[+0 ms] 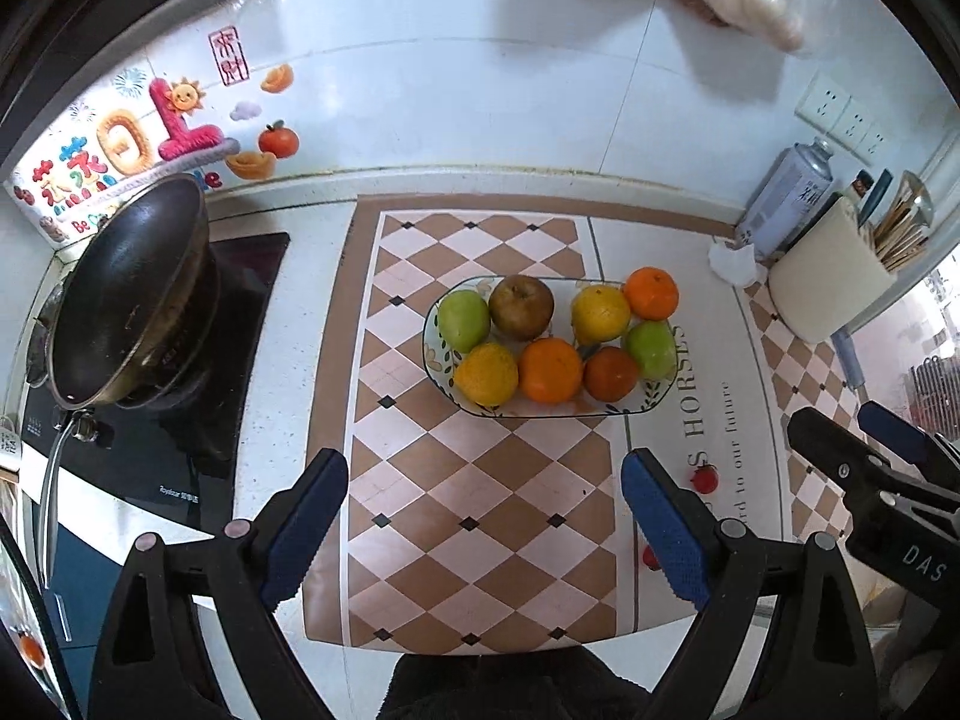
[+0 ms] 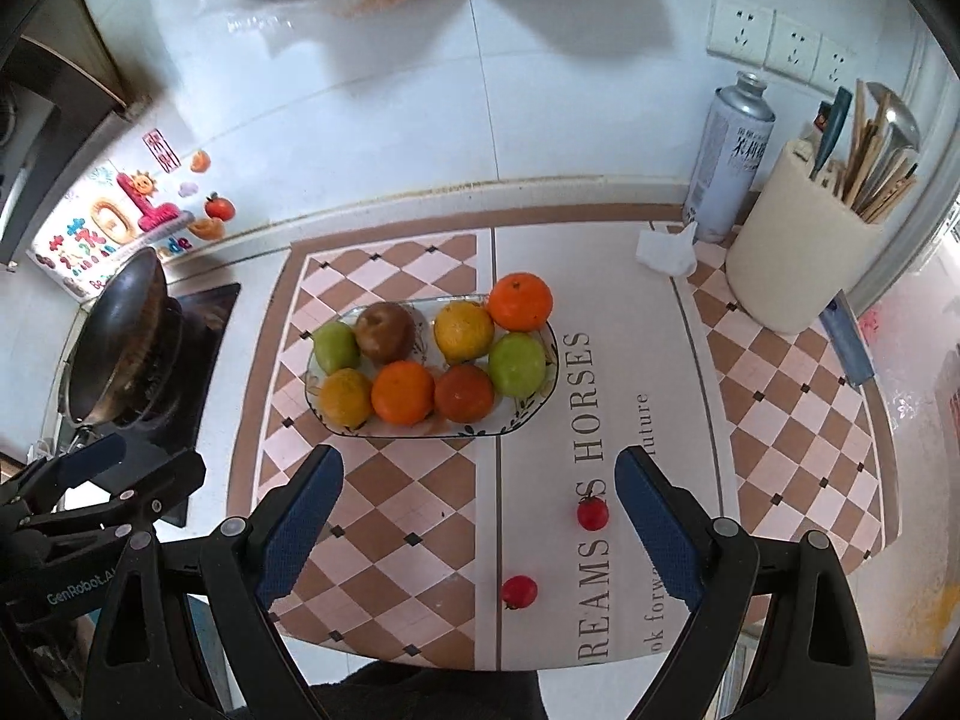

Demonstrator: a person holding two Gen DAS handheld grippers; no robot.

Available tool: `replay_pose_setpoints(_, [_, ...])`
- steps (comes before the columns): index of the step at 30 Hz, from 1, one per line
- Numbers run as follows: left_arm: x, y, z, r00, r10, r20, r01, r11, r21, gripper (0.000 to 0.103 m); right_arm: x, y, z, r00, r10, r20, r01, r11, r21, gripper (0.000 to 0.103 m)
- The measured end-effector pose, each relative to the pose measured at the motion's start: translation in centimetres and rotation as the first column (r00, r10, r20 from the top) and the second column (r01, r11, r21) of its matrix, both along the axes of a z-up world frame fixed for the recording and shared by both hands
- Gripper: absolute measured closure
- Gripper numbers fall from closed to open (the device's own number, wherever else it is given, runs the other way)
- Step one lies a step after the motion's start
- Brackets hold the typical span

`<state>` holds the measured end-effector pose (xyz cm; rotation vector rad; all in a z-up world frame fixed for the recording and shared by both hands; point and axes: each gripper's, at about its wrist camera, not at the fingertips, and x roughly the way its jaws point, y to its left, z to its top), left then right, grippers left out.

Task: Organize fruits
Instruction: 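Withdraw both open tools from the plate, then grasp a cherry tomato with the right tool while the left tool grasps the other tomato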

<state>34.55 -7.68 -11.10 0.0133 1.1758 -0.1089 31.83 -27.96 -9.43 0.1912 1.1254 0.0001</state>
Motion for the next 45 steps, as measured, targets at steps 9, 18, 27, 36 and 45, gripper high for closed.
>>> replay_pose_setpoints(9, [-1.8, 0.2, 2.8, 0.998, -0.021, 0.059, 0.021, 1.0, -0.003, 0.01, -2.4, 0.8, 3.1, 0.999, 0.01, 0.04, -0.011, 1.0, 0.02, 0.009])
replay_pose_setpoints(18, [-2.7, -0.1, 3.6, 0.996, -0.041, 0.08, 0.042, 0.999, -0.004, 0.01, -3.3, 1.2, 3.5, 0.999, 0.013, 0.041, -0.015, 0.999, 0.035, 0.009])
replay_pose_setpoints(27, [-2.1, -1.2, 2.6, 0.997, -0.045, 0.056, 0.044, 0.999, 0.01, 0.0, -2.6, -0.6, 2.3, 1.0, -0.012, 0.021, 0.01, 0.997, 0.071, 0.009])
replay_pose_setpoints(36, [0.4, -4.3, -2.5, 0.999, -0.036, 0.019, 0.033, 0.991, 0.133, 0.0, 0.3, -8.4, -7.0, 0.984, -0.137, -0.113, 0.153, 0.978, 0.142, 0.009])
replay_pose_setpoints(45, [2.7, -8.5, -13.0, 0.984, -0.073, -0.16, 0.113, 0.96, 0.255, 0.0, 1.7, -10.9, -22.0, 0.931, -0.112, -0.347, 0.19, 0.961, 0.199, 0.04])
